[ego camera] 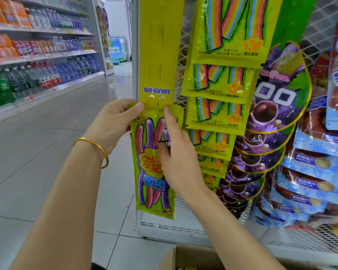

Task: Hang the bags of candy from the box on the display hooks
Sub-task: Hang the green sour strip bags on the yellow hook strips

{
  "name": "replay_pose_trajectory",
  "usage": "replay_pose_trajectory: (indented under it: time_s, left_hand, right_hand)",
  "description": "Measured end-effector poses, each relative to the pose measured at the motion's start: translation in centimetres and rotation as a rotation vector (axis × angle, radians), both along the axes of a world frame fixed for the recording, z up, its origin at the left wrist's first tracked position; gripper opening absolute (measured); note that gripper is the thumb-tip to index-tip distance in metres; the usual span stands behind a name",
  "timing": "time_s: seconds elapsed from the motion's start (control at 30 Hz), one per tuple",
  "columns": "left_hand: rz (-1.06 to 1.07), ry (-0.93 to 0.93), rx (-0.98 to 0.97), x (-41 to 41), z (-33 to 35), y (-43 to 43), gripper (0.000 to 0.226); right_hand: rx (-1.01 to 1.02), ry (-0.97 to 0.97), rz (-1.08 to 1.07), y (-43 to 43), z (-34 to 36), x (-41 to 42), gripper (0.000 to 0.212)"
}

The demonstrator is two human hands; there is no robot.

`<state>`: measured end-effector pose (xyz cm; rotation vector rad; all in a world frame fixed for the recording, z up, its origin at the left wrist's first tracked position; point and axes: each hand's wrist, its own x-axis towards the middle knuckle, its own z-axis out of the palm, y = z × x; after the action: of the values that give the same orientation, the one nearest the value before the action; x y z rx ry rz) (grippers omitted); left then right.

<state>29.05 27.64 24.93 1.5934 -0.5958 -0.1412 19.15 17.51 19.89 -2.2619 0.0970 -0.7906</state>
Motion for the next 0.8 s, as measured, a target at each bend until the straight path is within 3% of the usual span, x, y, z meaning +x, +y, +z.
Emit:
replay_pose_trajectory:
  time_s: [0.1,0.27,0.37,0.53,0.6,0.73,0.8]
  left_hand:
    - [0.008,-0.048,0.05,0.2,-0.4,0.0,0.019]
    - [0.058,-0.116,0.064,0.6,-1.1,-0.4,0.02]
    - [0.087,-0.134,0.026,0.5,-1.6,-0.5,0.021]
    - [0.152,-0.152,-0.007,-0.1,-2.4,-0.5,0.014]
    - [0.231,-0.181,0.014,-0.7,-2.7,-0.2,0.022]
    - [0.496,-0.248,0.114,-2.7,-4.8,0.7,0.028]
    - [0.49,-0.249,0.154,-4.5,-6.7,0.5,0.026]
  right_hand:
    - [-0.007,0.011,-0.036,-0.1,-1.0,0.6,0.08]
    - [-0.087,0.04,-0.073,0.2,-2.5,0.8,0.102]
    - [-0.095,0.064,-0.048,0.1,-3.1,0.0,0.103]
    - [-0.048,0.119,0.069,-0.4,-4.4,-2.8,0.082]
    - [-0.038,0.127,0.086,-0.8,-5.5,-4.1,0.067]
    - [-0.002,0.16,0.041,-2.4,-8.9,-6.9,0.046]
    - [0.056,0.248,0.007,-3.8,-11.3,-8.3,0.042]
